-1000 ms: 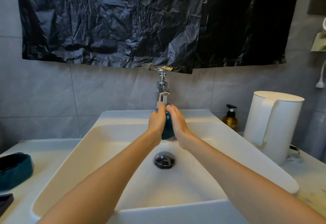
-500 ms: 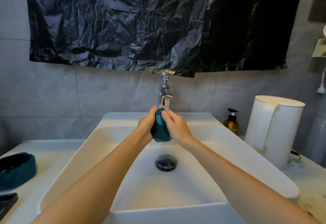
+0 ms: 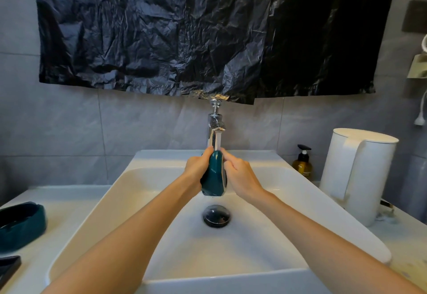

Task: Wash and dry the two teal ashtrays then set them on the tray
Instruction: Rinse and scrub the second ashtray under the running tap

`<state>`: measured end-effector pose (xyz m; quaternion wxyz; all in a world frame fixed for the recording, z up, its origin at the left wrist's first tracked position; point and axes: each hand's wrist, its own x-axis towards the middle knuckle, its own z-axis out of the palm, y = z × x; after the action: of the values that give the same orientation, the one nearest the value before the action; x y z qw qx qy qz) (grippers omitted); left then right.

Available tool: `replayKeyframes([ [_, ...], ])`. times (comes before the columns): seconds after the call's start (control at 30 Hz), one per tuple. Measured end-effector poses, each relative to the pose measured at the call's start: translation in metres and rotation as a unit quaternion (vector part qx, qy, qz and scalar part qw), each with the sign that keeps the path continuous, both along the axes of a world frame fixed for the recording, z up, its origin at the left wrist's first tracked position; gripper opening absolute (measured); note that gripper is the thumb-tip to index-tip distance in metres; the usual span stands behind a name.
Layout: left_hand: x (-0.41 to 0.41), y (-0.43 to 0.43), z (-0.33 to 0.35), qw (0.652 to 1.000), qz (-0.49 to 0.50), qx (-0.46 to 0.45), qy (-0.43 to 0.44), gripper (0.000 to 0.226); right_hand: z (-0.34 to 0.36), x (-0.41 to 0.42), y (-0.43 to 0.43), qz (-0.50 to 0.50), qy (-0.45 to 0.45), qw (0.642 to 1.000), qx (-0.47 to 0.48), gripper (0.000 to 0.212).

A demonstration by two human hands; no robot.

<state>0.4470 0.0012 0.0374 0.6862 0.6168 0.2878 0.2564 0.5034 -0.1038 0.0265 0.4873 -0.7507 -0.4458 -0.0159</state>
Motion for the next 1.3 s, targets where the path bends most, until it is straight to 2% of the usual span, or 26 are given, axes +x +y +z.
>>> replayKeyframes([
  [0.13,-0.002,0.006,0.001,1.0,0.011,-0.013,-0.002,0.041,-0.003,-0.009,-0.004,0.058,-0.051,0.997,0.02,0.05],
  [0.27,-0.007,0.008,0.001,0.999,0.005,-0.033,0.0,0.037,-0.002,0.001,0.004,0.017,0.017,1.0,0.0,0.047],
  [0.37,-0.013,0.009,0.003,0.997,-0.021,-0.075,-0.022,0.028,0.0,-0.01,-0.001,0.049,-0.036,0.998,0.017,0.05],
  [0.47,-0.017,0.015,0.004,0.995,-0.055,-0.086,-0.009,0.03,0.0,-0.012,-0.002,0.064,-0.077,0.995,0.004,0.052],
  [0.63,-0.023,0.016,0.004,0.996,-0.062,-0.057,0.022,0.026,-0.004,0.0,0.002,0.033,-0.034,0.998,-0.038,0.051],
  [0.83,-0.023,0.016,0.007,0.995,-0.056,-0.079,0.0,0.026,-0.009,0.003,0.006,-0.025,-0.022,0.999,-0.035,0.048],
  [1.07,-0.025,0.019,0.007,0.994,-0.074,-0.083,0.003,0.03,-0.003,-0.001,0.009,0.025,0.024,0.999,0.008,0.051],
  [1.2,-0.027,0.021,0.012,0.989,-0.045,-0.135,-0.044,0.026,-0.01,0.008,-0.003,0.018,0.02,1.0,-0.016,0.042],
  [1.3,-0.028,0.026,0.014,0.98,-0.037,-0.187,-0.066,0.025,-0.012,0.006,-0.001,0.031,0.032,0.999,-0.02,0.045],
])
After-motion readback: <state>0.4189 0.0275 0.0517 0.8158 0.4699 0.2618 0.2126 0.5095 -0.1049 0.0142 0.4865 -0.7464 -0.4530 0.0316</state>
